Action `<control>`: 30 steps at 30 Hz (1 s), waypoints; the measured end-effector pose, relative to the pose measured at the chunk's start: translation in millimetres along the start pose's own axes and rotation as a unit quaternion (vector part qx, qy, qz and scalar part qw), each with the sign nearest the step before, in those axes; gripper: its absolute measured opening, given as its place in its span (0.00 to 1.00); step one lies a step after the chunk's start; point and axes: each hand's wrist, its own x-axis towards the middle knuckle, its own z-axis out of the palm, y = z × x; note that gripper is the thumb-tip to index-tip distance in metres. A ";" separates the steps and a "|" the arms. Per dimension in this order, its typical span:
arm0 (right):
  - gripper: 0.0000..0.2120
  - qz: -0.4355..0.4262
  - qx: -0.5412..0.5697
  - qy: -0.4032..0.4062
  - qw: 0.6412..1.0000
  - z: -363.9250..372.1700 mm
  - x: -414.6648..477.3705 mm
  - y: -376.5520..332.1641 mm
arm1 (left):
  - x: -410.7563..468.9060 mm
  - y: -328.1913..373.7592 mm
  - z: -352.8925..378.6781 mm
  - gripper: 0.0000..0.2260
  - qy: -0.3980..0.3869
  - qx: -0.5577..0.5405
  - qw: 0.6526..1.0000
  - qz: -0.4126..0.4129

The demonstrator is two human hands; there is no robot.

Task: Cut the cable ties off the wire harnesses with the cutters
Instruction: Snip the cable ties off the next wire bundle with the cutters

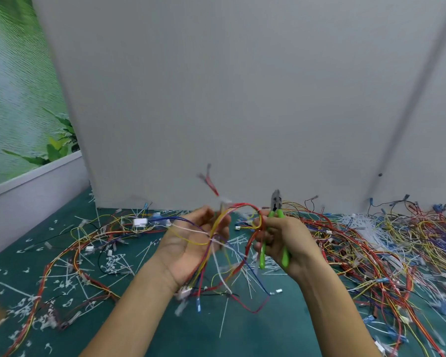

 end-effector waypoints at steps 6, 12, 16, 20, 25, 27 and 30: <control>0.12 0.072 0.208 0.010 0.975 -6.1 8.9 2.8 | -7.9 -5.1 6.0 0.08 -0.098 0.133 0.983 -0.078; 0.17 0.069 0.216 0.064 0.972 -7.8 16.3 9.3 | -13.1 -7.1 5.2 0.19 -0.192 0.269 0.942 -0.051; 0.17 0.066 0.274 0.069 0.957 -5.5 16.1 11.8 | -15.8 -10.3 1.1 0.27 -0.219 0.421 0.880 0.017; 0.11 0.074 0.287 0.070 0.952 -1.0 14.1 12.3 | -17.0 -18.0 0.1 0.28 -0.220 0.560 0.796 0.071; 0.14 0.085 0.291 0.072 0.950 -2.0 14.5 15.1 | -19.8 -18.8 -0.2 0.25 -0.221 0.625 0.741 0.106; 0.15 0.093 0.266 0.068 0.957 -4.2 14.8 15.0 | -20.5 -18.5 1.2 0.20 -0.219 0.636 0.730 0.119; 0.07 0.084 0.255 0.039 0.962 -7.9 14.6 14.4 | -22.0 -19.6 4.4 0.09 -0.231 0.608 0.748 0.132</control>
